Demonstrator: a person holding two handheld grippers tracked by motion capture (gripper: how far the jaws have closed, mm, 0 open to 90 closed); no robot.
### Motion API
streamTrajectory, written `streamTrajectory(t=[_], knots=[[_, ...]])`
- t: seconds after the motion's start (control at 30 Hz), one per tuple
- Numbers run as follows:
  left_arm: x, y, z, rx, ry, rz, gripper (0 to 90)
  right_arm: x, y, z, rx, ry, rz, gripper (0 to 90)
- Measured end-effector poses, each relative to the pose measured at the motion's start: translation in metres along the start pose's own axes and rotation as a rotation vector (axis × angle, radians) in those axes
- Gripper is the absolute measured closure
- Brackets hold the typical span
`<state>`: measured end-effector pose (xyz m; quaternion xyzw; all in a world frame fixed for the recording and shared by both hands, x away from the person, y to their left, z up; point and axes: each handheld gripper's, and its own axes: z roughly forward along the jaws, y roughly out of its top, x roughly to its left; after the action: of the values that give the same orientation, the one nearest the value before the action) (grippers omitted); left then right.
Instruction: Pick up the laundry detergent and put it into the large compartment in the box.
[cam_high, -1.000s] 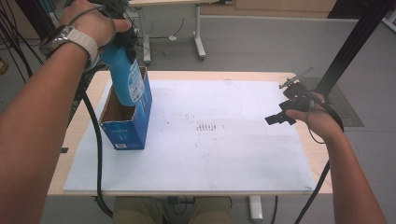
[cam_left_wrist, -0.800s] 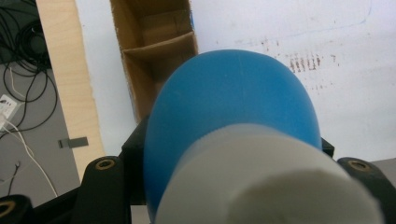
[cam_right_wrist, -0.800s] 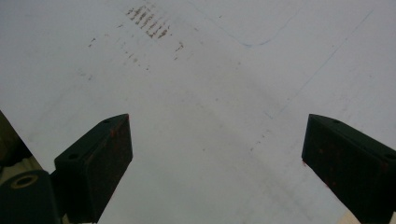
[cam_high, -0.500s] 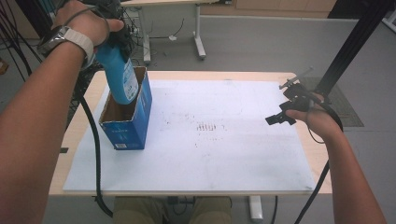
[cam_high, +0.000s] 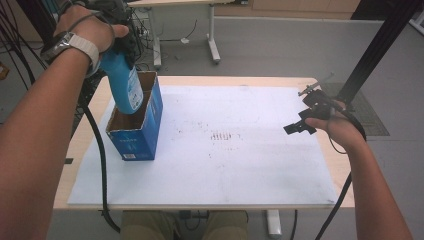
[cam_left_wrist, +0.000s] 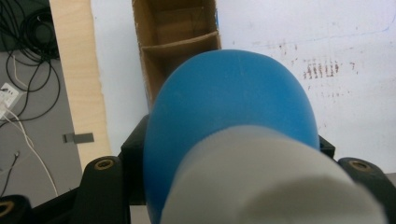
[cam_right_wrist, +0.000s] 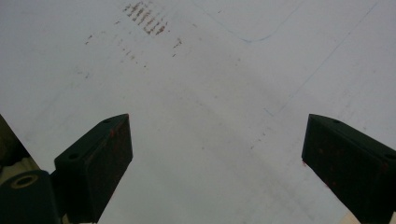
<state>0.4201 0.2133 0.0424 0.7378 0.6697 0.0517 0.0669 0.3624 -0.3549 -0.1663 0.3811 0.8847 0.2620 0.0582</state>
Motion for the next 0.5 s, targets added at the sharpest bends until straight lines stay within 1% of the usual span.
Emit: streamTrajectory(t=[0.13, 0.5], knots=[[0.003, 0.000, 0.007, 0.000, 0.003, -0.007, 39.0, 0.000, -0.001, 0.000, -0.001, -0.001, 0.003, 8.6], [0.009, 0.001, 0.018, 0.003, 0.008, -0.025, 39.0, -0.001, 0.000, 0.002, 0.003, 0.002, 0.005, 8.6]])
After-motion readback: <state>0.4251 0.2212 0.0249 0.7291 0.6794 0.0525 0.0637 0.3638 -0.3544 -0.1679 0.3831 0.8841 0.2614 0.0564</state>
